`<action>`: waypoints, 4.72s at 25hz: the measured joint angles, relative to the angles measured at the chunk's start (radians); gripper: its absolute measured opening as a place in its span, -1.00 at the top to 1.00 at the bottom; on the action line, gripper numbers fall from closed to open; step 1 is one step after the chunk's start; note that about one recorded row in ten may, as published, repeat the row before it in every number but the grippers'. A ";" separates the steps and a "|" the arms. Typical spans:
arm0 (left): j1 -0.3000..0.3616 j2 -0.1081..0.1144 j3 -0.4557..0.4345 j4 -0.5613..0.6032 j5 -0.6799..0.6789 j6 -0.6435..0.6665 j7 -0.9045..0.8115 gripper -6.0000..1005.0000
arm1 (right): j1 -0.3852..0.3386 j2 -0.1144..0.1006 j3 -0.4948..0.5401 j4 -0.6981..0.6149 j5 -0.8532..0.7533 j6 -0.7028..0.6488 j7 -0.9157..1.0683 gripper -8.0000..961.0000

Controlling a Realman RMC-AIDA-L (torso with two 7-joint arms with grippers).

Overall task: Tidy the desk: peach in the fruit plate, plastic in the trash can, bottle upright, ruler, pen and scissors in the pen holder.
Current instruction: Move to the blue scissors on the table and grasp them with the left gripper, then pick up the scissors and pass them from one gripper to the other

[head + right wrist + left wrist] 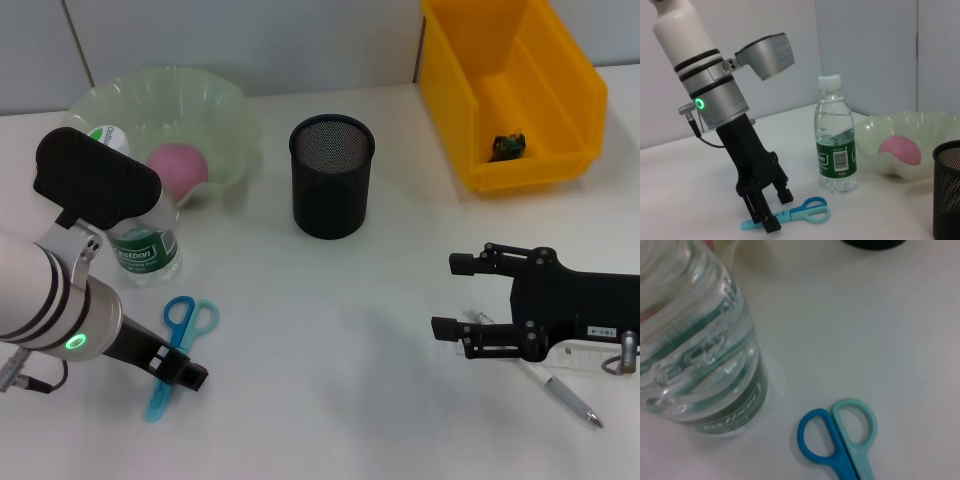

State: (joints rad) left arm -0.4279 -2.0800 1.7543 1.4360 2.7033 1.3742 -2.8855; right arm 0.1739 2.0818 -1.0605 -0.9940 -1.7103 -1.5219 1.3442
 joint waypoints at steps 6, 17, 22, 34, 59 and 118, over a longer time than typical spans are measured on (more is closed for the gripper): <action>-0.012 0.000 -0.005 -0.013 -0.002 0.002 0.000 -0.50 | 0.000 0.000 0.001 0.000 0.000 0.000 0.000 -0.71; -0.018 0.000 -0.005 -0.013 -0.004 0.003 0.000 -0.50 | -0.002 0.000 0.004 0.000 0.000 0.000 0.000 -0.71; -0.022 0.000 -0.006 -0.013 -0.008 0.010 0.000 -0.45 | -0.002 0.000 0.005 0.000 0.000 -0.002 0.000 -0.71; -0.048 0.000 -0.007 -0.046 -0.015 0.013 0.000 -0.26 | -0.004 0.000 0.006 0.000 -0.005 -0.003 0.000 -0.71; -0.051 0.000 -0.021 -0.063 -0.017 0.014 0.000 0.07 | -0.002 0.000 0.007 -0.002 -0.011 -0.001 0.002 -0.71; -0.048 0.000 0.020 0.205 -0.003 0.103 0.008 0.52 | -0.002 0.000 0.021 -0.005 -0.007 -0.008 0.017 -0.71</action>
State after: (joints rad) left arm -0.4754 -2.0800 1.7741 1.6408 2.7008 1.4775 -2.8779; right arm 0.1718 2.0815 -1.0391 -0.9987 -1.7172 -1.5302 1.3609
